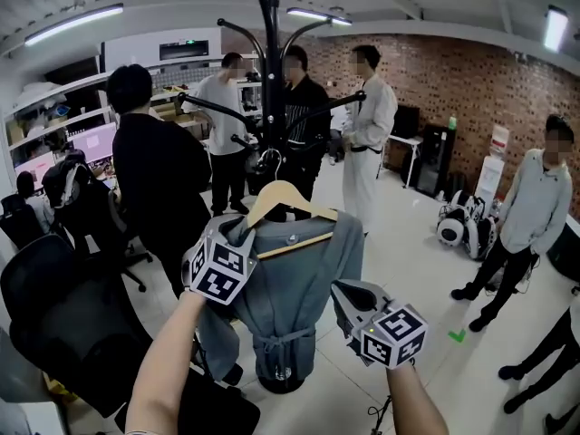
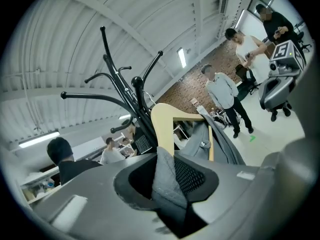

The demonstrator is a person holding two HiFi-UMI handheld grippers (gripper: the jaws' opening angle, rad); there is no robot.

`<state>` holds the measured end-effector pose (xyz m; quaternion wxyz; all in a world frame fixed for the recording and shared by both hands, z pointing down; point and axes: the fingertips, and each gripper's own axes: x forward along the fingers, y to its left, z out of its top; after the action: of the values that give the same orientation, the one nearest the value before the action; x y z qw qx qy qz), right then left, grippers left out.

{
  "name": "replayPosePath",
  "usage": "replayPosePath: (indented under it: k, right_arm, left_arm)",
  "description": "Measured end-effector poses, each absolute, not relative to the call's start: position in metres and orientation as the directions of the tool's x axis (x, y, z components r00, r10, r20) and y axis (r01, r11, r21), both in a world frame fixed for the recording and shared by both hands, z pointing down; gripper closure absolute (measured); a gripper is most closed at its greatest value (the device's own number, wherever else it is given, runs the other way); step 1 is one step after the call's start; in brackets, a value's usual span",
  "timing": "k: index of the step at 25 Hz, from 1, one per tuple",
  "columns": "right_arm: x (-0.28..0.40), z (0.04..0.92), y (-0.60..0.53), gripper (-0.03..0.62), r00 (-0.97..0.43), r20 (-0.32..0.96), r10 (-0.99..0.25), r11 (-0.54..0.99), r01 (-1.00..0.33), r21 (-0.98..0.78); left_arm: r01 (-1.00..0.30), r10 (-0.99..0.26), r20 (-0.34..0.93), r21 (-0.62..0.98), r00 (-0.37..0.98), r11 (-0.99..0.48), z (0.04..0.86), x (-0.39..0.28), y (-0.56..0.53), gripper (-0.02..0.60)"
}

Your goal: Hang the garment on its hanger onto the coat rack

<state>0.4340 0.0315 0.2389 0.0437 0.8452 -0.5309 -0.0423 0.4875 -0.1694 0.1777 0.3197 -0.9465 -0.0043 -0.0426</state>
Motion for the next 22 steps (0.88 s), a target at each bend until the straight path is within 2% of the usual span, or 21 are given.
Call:
replayPosePath:
  k: [10, 18, 22]
  right_arm:
    - [0.442, 0.244, 0.013, 0.594, 0.454, -0.009, -0.891, -0.452, -0.885, 0.114]
    - [0.441, 0.248, 0.011, 0.594, 0.449, -0.007, -0.894, -0.447, -0.888, 0.107]
    - [0.438, 0.25, 0.012, 0.594, 0.45, -0.005, -0.893, -0.448, -0.888, 0.107]
  left_arm:
    - [0.061, -0.007, 0.113, -0.585, 0.994, -0.809, 0.207, 0.506, -0.192, 0.471]
    - [0.013, -0.026, 0.058, -0.594, 0.998, -0.804, 0.208, 0.513, -0.193, 0.468]
    - [-0.033, -0.047, 0.008, -0.602, 0.999, -0.798, 0.209, 0.511, -0.198, 0.412]
